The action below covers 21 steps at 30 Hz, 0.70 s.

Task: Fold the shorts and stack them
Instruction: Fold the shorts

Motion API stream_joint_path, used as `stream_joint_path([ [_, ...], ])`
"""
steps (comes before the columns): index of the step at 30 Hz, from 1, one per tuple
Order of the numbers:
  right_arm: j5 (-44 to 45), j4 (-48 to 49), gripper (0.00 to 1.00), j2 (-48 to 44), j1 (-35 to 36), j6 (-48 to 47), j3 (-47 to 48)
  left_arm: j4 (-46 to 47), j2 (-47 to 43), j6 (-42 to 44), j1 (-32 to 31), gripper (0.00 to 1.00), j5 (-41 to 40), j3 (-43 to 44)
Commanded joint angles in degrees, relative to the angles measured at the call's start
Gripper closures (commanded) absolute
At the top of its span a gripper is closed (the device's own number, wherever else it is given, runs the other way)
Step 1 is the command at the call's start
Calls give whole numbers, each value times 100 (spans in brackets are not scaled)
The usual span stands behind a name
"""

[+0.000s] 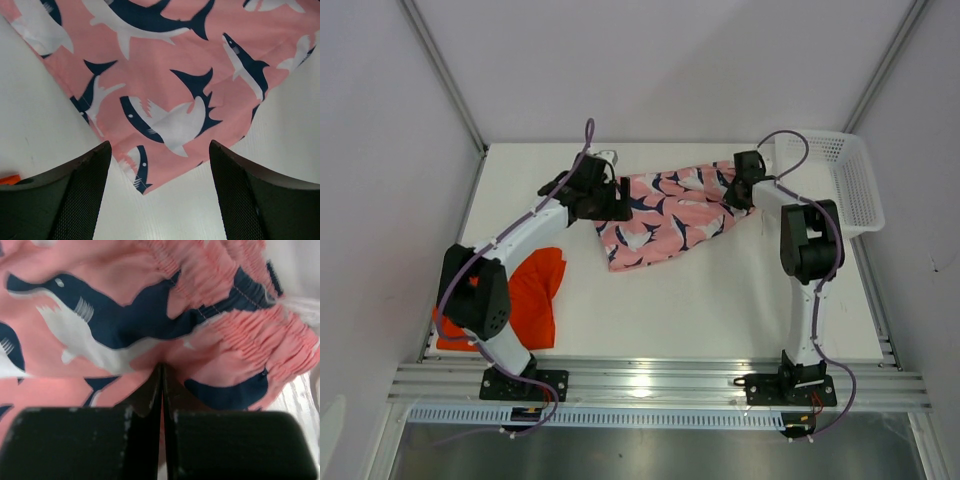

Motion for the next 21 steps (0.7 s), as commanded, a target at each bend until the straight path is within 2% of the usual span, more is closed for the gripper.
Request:
stream_joint_path([
  [1, 642, -430, 100, 141, 261, 40, 427, 427, -521, -237, -389, 19, -96, -282],
  [7, 826, -685, 100, -42, 753, 5, -108, 454, -881, -299, -469, 19, -96, -573],
  [10, 1089, -555, 100, -393, 1130, 66, -986, 349, -1022, -255, -478, 19, -184, -590],
  [13, 1266, -475, 100, -1227, 1587, 242, -2023, 261, -1189, -229, -478, 19, -184, -600],
  [17, 933, -492, 100, -2632, 2176, 479, -3044, 147, -1339, -193, -478, 18, -193, -608],
  [18, 976, -692, 100, -2836, 2395, 549, -3149, 138, -1365, -185, -478, 19, -175, -617],
  [19, 951, -755, 100, -3021, 2910, 593, -3307, 146, -1400, -185, -487, 18, -175, -634],
  [20, 889, -826, 98, -3188, 3151, 646, -3369, 138, -1427, -193, -487, 18, -149, -669],
  [21, 541, -887, 90, -3511, 3327, 820, -3431, 146, -1471, -193, -504, 18, -149, -687],
])
